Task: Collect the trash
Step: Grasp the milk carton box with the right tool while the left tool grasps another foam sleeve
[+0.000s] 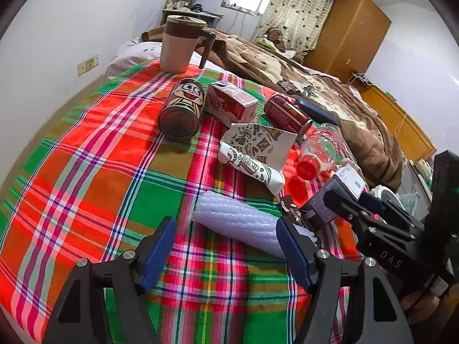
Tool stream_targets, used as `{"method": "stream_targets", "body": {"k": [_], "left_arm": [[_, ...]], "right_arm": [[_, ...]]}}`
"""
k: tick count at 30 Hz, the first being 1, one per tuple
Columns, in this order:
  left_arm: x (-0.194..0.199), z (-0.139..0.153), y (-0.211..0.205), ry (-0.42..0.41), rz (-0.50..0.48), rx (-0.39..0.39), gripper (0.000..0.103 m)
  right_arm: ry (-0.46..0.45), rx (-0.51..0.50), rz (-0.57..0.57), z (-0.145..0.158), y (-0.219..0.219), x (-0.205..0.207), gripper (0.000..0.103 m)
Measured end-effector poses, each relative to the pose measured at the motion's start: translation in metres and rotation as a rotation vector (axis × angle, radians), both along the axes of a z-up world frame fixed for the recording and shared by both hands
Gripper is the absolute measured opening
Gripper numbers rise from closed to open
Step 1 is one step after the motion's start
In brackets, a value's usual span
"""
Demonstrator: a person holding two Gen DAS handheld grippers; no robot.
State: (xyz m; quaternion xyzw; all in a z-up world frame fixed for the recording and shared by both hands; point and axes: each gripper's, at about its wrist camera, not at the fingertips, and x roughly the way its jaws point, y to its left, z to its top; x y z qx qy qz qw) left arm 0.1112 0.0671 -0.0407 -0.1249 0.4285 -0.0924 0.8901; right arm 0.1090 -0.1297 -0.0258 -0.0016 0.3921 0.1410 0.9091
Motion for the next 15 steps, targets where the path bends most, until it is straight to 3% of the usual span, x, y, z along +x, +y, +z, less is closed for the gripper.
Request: {"method": "stream_targets", "body": {"k": [15], "left_arm": [[0.028, -0.019, -0.031, 0.086, -0.005, -0.034, 0.072]], "right_arm": [[-0.003, 0.079, -0.108, 0.005, -0.036, -0.014, 0.059]]}}
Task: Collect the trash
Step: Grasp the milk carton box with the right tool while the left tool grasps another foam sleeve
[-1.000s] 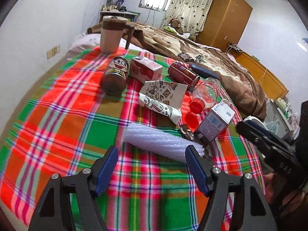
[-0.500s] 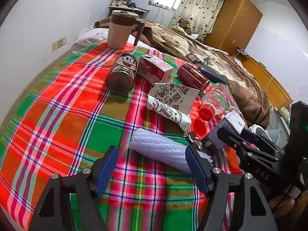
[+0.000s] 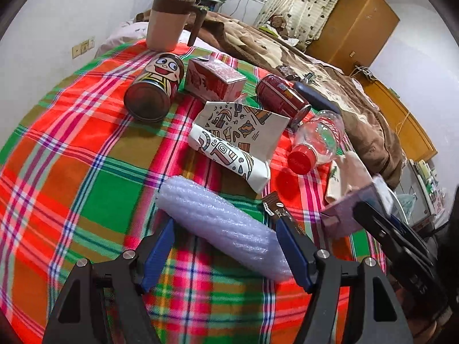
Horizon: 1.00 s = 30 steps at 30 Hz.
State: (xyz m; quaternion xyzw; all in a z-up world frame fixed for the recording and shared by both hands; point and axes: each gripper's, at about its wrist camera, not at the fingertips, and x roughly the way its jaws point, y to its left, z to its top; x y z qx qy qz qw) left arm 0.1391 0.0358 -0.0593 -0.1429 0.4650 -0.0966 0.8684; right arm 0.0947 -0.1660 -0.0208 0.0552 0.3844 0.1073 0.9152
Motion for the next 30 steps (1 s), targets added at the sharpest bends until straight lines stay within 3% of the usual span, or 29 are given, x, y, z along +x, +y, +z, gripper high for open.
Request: {"method": "stream_targets", "body": {"k": [8, 12, 20, 26, 28, 30], "left_arm": [[0.014, -0.004, -0.017, 0.011, -0.016, 0.115, 0.072], [0.006, 0.003, -0.021, -0.029, -0.054, 0.269, 0.072], [-0.002, 0.015, 0.018, 0.022, -0.025, 0.198, 0.072], [0.003, 0.006, 0.029, 0.066, 0.030, 0.110, 0.072], [0.007, 0.001, 0.026, 0.072, 0.028, 0.077, 0.059], [0.004, 0.000, 0.019, 0.065, 0.030, 0.082, 0.056]], "right_arm": [[-0.003, 0.026, -0.007, 0.002, -0.008, -0.006, 0.059], [0.002, 0.032, 0.009, 0.000, -0.008, -0.006, 0.059], [0.013, 0.059, 0.026, -0.004, -0.008, -0.007, 0.059], [0.011, 0.074, 0.030, -0.004, -0.010, -0.010, 0.059], [0.008, 0.069, 0.028, -0.004, -0.011, -0.011, 0.059], [0.008, 0.066, 0.022, -0.004, -0.014, -0.014, 0.059]]}}
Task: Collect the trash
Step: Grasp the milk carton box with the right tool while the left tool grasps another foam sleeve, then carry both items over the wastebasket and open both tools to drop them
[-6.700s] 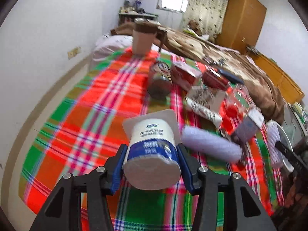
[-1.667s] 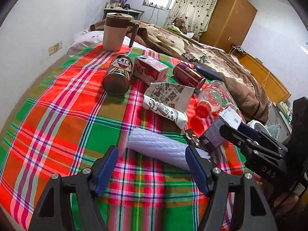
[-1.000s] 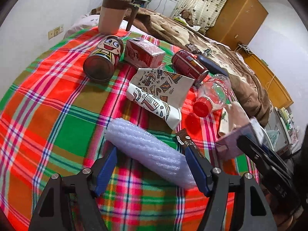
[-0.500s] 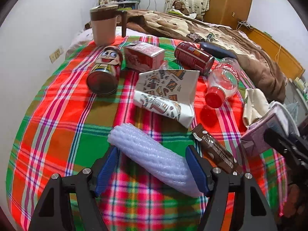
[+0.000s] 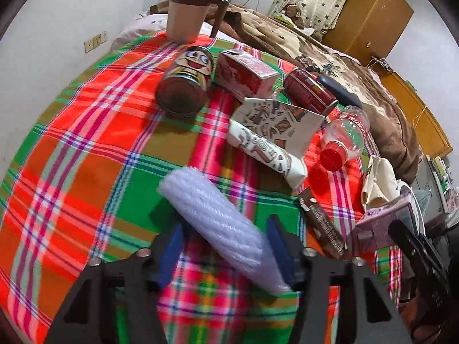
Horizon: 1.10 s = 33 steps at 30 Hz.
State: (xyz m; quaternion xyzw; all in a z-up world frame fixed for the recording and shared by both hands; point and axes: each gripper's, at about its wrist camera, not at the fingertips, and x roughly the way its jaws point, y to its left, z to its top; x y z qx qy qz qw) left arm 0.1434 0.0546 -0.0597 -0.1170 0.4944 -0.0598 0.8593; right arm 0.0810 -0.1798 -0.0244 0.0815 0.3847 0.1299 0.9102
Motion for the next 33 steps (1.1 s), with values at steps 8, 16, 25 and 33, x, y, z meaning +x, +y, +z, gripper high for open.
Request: {"method": "stream_targets", "body": {"k": [8, 16, 25, 33], "left_arm": [[0.001, -0.001, -0.022, -0.032, -0.027, 0.012, 0.031], [-0.009, 0.009, -0.033, -0.093, -0.078, 0.049, 0.026], [-0.028, 0.037, -0.038, -0.175, -0.116, 0.027, 0.026], [-0.042, 0.058, -0.049, -0.235, -0.160, 0.023, 0.026]], "right_arm": [[0.007, 0.002, -0.025, -0.002, -0.009, -0.002, 0.058], [0.002, -0.004, -0.039, -0.001, -0.013, -0.007, 0.059], [-0.027, -0.028, -0.047, 0.005, -0.013, -0.015, 0.058], [-0.047, -0.024, -0.072, 0.014, -0.020, -0.024, 0.059]]}}
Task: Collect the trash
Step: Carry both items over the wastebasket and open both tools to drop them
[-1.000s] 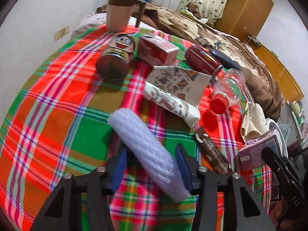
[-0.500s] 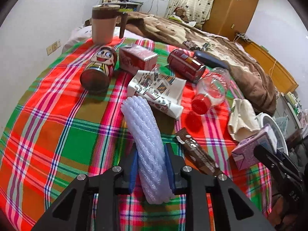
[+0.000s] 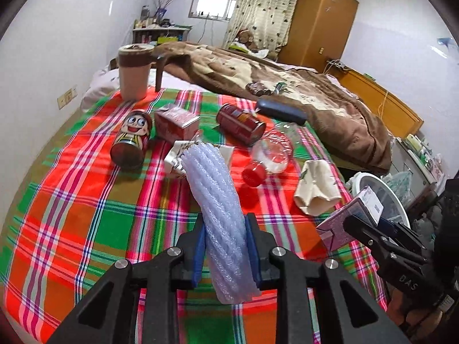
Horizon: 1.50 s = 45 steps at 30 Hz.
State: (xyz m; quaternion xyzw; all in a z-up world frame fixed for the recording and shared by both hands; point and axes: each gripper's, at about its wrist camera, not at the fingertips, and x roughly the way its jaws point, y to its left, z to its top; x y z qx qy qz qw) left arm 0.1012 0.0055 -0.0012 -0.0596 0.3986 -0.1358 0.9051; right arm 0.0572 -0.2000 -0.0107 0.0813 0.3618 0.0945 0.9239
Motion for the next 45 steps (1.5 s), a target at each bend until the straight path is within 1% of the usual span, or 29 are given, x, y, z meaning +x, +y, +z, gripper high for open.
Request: {"method": "stream_targets", "body": {"k": [7, 13, 18, 22, 28, 36, 39, 41, 45], "left_arm": [[-0.008, 0.012, -0.019, -0.029, -0.055, -0.004, 0.026], [-0.011, 0.022, -0.051, -0.061, -0.122, 0.009, 0.026], [-0.011, 0.027, -0.084, -0.084, -0.172, 0.034, 0.026], [-0.012, 0.030, -0.114, -0.109, -0.222, 0.054, 0.026], [-0.010, 0.028, -0.167, -0.105, -0.323, 0.046, 0.027], [-0.007, 0.023, -0.229, -0.076, -0.450, 0.030, 0.027], [-0.008, 0.020, -0.252, -0.074, -0.501, 0.039, 0.027], [-0.008, 0.016, -0.264, -0.054, -0.519, 0.038, 0.027], [-0.005, 0.008, -0.285, -0.041, -0.547, 0.048, 0.027]], "right_arm": [[-0.018, -0.006, -0.044, 0.007, -0.017, -0.009, 0.059], [-0.032, -0.022, -0.101, 0.013, -0.039, -0.017, 0.059], [-0.044, -0.043, -0.158, 0.018, -0.059, -0.023, 0.059], [-0.054, -0.055, -0.226, 0.022, -0.083, -0.029, 0.059], [-0.056, -0.068, -0.330, 0.024, -0.119, -0.038, 0.059], [0.001, -0.107, -0.421, 0.015, -0.158, -0.038, 0.059], [0.024, -0.123, -0.449, 0.010, -0.169, -0.038, 0.059], [0.047, -0.127, -0.463, 0.006, -0.175, -0.037, 0.059], [0.087, -0.142, -0.477, -0.003, -0.186, -0.035, 0.059]]}}
